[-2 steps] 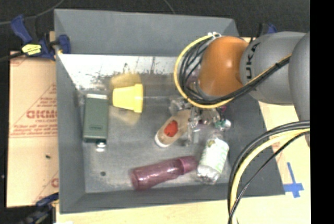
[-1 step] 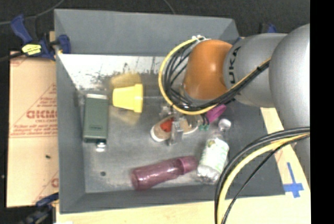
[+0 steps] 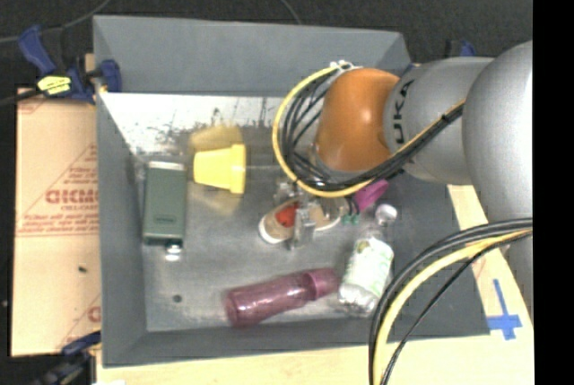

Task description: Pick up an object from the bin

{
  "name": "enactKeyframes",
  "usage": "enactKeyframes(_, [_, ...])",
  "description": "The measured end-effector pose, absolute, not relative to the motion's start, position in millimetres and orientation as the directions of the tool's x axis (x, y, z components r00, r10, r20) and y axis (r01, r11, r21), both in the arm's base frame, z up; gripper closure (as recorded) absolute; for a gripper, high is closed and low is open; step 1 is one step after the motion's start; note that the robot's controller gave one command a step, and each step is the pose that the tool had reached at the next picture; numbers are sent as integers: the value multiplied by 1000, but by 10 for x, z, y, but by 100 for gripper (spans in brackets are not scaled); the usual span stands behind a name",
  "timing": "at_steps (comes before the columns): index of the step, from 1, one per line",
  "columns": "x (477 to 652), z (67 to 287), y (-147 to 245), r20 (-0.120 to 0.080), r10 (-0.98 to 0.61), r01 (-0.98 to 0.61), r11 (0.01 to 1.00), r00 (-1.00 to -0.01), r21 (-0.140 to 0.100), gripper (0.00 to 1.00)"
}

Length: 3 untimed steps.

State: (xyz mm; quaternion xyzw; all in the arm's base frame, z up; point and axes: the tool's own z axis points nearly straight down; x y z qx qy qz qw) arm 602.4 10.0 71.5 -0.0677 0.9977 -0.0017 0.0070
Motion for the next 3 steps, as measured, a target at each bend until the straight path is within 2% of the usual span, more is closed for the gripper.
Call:
enactKeyframes(1, [5967,1322,-19,-13,-142,-141,990,-990,-5,100])
enactKeyframes(2, [5963,1459,-10,-17,-134,-134,991,-991,-5,100])
enactKeyframes(3, [6152,2020,-114,-13,-143,-143,990,-990,-6,100])
